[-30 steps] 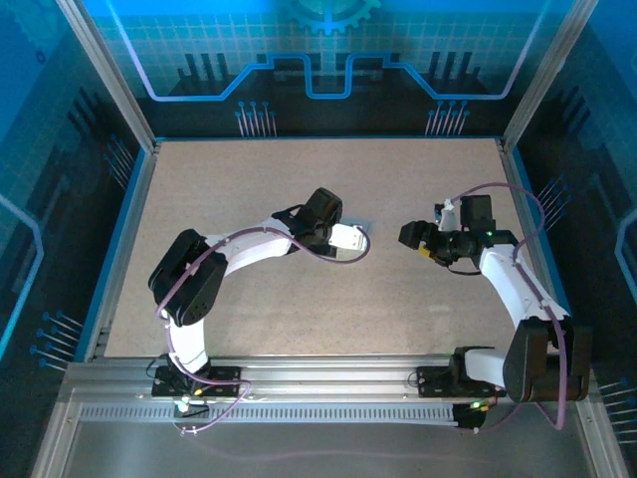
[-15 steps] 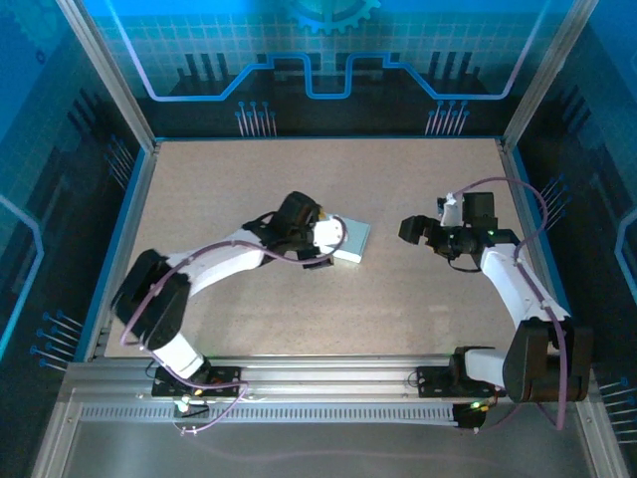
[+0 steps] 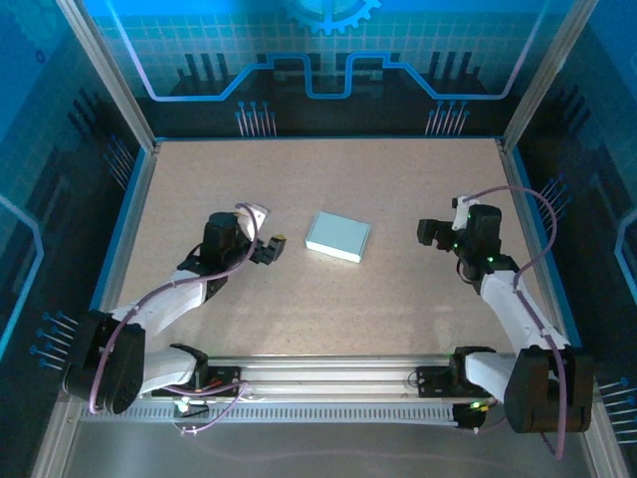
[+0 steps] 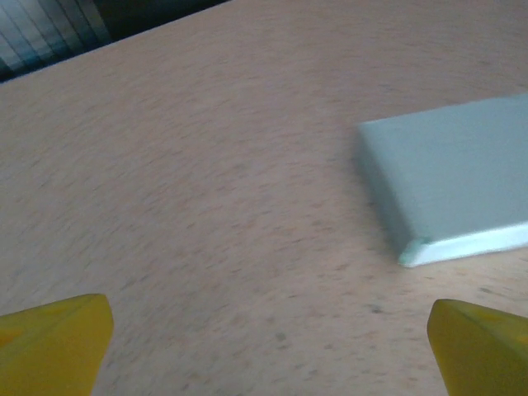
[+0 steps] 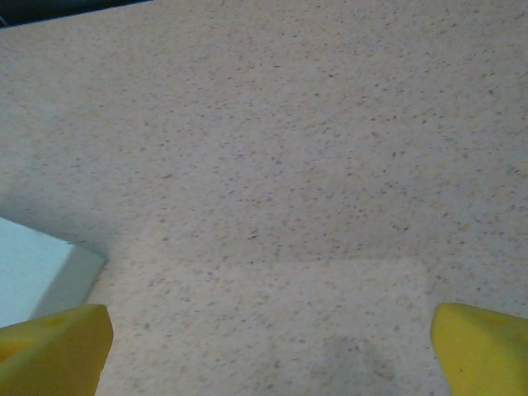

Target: Fold the paper box

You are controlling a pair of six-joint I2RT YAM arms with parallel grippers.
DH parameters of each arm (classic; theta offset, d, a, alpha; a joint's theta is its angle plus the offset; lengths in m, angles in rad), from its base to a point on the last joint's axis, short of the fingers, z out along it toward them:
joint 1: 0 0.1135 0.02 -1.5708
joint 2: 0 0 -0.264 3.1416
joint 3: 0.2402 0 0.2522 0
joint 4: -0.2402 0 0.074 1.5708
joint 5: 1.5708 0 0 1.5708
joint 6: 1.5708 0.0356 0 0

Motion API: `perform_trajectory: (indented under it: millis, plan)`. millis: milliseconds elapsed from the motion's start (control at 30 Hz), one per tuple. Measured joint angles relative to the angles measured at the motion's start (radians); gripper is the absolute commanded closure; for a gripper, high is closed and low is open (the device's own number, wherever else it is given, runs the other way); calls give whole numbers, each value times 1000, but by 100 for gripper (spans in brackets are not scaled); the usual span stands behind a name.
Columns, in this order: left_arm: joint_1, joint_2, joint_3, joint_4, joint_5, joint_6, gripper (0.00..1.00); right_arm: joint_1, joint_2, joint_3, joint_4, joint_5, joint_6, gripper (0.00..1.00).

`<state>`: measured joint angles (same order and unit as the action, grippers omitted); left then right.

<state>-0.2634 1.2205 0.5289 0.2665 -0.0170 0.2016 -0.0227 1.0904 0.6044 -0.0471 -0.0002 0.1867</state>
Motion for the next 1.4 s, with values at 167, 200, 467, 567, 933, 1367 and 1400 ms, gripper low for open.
perform_trajectory:
  millis: [167,200,467,567,933,1367,1400]
  plan:
    - [92,27,-129,187,-81,-75,1,0,45,-137,250,19,-63,0]
    - [111,53,-151,239,-86,-87,1,0,73,-156,297,20,-71,0]
    - [238,283,-166,544,-70,-148,1,0,261,-217,595,7,-88,0]
    - [293,325,-173,592,-47,-185,1,1,307,-217,679,-24,-106,0]
    - [288,327,-171,634,-19,-204,1,49,410,-188,760,-32,-169,0]
    - [286,327,-168,632,-12,-203,1,49,410,-185,760,-26,-180,0]
    - [286,327,-166,632,-11,-203,1,49,410,-185,760,-26,-181,0]
